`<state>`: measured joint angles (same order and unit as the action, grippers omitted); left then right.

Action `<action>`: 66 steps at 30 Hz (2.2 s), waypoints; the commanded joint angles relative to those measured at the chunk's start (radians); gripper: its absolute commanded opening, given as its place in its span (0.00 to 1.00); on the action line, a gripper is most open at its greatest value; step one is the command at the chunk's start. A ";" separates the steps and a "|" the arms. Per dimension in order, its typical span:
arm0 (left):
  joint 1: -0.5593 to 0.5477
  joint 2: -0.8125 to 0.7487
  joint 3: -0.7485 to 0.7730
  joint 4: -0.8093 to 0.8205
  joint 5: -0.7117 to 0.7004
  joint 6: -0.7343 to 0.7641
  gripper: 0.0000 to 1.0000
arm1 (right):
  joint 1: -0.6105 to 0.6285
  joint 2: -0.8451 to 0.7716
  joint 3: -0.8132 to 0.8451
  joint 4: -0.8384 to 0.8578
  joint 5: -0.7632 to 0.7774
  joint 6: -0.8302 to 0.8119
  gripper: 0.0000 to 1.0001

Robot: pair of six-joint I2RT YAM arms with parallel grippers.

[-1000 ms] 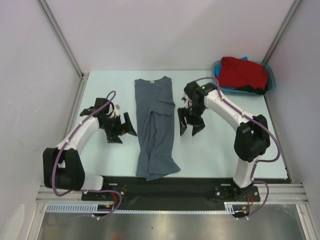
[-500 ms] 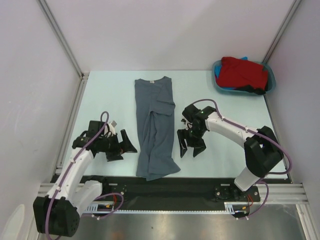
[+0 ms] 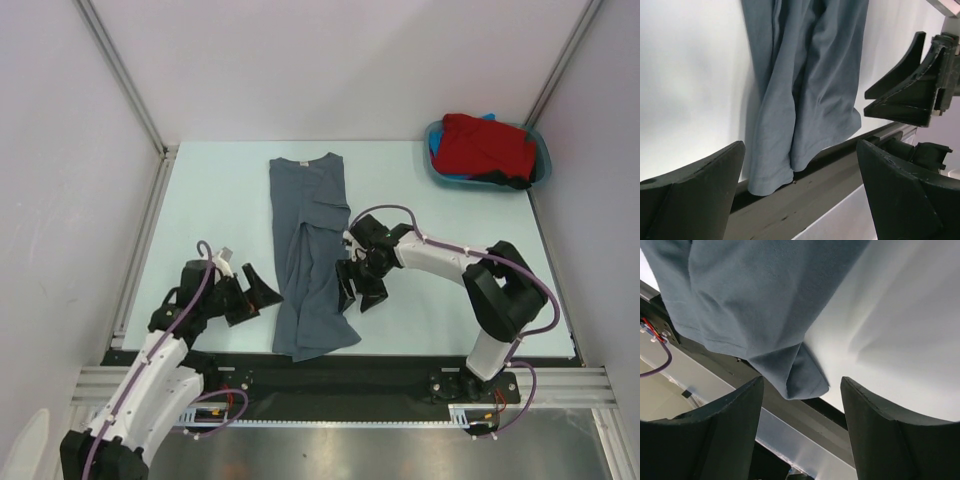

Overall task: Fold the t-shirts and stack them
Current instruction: Fold the tshirt

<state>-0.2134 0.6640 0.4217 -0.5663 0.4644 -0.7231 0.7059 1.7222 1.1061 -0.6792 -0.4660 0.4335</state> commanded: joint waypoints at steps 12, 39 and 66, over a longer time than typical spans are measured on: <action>-0.362 0.049 -0.081 0.085 -0.280 -0.254 1.00 | 0.081 -0.012 -0.034 0.036 0.021 0.001 0.69; -0.481 0.293 -0.106 0.349 -0.268 -0.288 0.86 | 0.138 0.053 -0.052 0.124 -0.022 -0.018 0.53; -0.670 0.559 0.264 0.060 -0.326 -0.111 0.00 | 0.132 -0.259 -0.178 -0.111 0.135 0.053 0.25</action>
<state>-0.8524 1.1961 0.6384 -0.5053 0.1570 -0.8631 0.8383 1.5169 0.9222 -0.7807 -0.3477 0.4725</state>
